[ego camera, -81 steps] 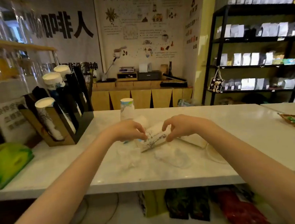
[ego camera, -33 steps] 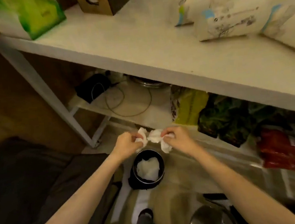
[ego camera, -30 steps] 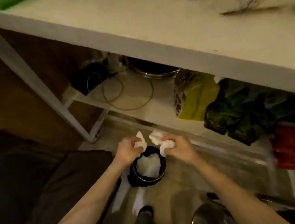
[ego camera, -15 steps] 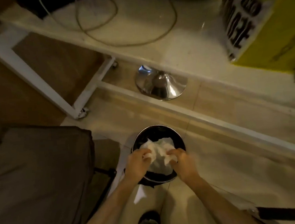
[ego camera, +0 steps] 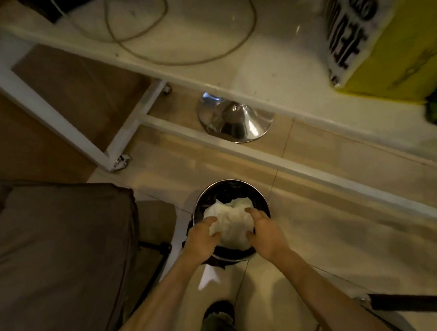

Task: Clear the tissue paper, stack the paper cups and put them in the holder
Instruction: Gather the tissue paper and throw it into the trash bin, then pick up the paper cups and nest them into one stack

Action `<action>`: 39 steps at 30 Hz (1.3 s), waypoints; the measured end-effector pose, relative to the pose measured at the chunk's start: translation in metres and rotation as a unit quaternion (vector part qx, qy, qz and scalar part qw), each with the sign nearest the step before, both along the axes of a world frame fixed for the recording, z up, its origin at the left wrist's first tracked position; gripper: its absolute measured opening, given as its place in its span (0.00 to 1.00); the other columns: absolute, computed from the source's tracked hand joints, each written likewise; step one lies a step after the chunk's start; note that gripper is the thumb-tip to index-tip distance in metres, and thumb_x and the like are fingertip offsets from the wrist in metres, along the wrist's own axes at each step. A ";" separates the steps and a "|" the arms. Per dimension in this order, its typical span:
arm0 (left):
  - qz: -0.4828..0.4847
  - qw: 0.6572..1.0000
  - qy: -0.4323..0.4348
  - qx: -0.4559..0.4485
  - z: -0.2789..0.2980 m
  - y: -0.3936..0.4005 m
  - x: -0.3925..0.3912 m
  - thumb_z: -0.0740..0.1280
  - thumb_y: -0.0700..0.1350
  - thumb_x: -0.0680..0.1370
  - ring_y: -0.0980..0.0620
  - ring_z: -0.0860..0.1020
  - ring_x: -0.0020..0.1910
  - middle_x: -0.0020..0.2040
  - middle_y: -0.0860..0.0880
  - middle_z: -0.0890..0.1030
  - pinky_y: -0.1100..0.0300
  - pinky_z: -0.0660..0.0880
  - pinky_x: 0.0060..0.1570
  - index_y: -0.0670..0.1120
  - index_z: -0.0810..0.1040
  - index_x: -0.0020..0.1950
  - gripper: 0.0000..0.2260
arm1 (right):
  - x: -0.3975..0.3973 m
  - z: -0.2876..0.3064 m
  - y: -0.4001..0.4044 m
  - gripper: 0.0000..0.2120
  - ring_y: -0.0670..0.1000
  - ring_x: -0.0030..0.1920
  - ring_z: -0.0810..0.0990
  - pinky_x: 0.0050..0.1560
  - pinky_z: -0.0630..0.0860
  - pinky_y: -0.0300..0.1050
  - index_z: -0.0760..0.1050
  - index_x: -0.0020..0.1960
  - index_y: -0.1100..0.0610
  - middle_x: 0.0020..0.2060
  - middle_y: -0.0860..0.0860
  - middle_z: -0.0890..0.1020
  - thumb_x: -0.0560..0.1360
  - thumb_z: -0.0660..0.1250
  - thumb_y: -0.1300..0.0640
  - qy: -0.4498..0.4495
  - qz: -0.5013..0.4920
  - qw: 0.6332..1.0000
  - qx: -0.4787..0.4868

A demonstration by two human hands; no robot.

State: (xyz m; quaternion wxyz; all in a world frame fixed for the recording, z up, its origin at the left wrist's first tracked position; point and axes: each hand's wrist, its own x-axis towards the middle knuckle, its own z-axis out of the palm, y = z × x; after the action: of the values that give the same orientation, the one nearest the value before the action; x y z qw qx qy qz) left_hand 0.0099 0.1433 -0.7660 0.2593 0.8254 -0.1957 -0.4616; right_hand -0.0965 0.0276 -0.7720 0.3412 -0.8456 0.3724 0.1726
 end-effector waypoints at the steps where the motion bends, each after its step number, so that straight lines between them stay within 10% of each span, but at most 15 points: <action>1: -0.005 1.000 0.000 -0.009 0.020 0.001 0.000 0.63 0.39 0.76 0.42 0.69 0.67 0.69 0.39 0.70 0.50 0.67 0.66 0.42 0.65 0.68 0.21 | 0.000 0.020 0.000 0.27 0.60 0.64 0.73 0.61 0.74 0.52 0.60 0.71 0.56 0.68 0.58 0.70 0.74 0.62 0.64 -0.017 -0.006 1.000 0.004; 12: -0.008 0.992 -0.024 -0.126 0.286 0.006 -0.001 0.71 0.41 0.70 0.46 0.76 0.57 0.56 0.43 0.78 0.50 0.73 0.60 0.46 0.69 0.65 0.24 | -0.020 0.283 0.004 0.25 0.54 0.51 0.80 0.50 0.76 0.48 0.66 0.67 0.53 0.50 0.49 0.80 0.72 0.68 0.55 -0.145 -0.025 0.989 -0.033; 23: -0.160 0.946 -0.194 -0.205 0.545 -0.010 -0.037 0.69 0.49 0.71 0.52 0.77 0.52 0.53 0.48 0.79 0.58 0.74 0.53 0.46 0.73 0.61 0.20 | -0.076 0.529 0.024 0.29 0.50 0.54 0.77 0.52 0.77 0.48 0.62 0.68 0.49 0.60 0.49 0.76 0.71 0.67 0.47 -0.223 0.033 0.969 -0.103; 31: -0.224 0.907 -0.249 -0.255 0.662 -0.038 -0.047 0.69 0.53 0.71 0.58 0.77 0.46 0.46 0.55 0.79 0.69 0.71 0.43 0.50 0.78 0.53 0.13 | -0.103 0.649 0.014 0.24 0.48 0.56 0.76 0.53 0.74 0.41 0.65 0.65 0.48 0.59 0.47 0.77 0.72 0.67 0.45 -0.305 0.026 0.941 -0.147; 39: -0.223 0.859 -0.314 -0.339 0.726 -0.098 -0.026 0.69 0.49 0.71 0.61 0.75 0.41 0.45 0.53 0.79 0.69 0.72 0.40 0.49 0.78 0.53 0.12 | -0.084 0.711 -0.048 0.22 0.51 0.43 0.81 0.41 0.79 0.48 0.70 0.59 0.54 0.49 0.51 0.80 0.69 0.70 0.47 -0.403 -0.187 0.894 -0.059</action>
State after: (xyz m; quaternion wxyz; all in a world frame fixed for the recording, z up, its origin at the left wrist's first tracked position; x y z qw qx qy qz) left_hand -0.0160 0.0454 -0.0396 0.3380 0.7223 -0.5894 -0.1292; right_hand -0.1805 -0.0202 -0.0611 0.4376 -0.7758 0.3638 -0.2726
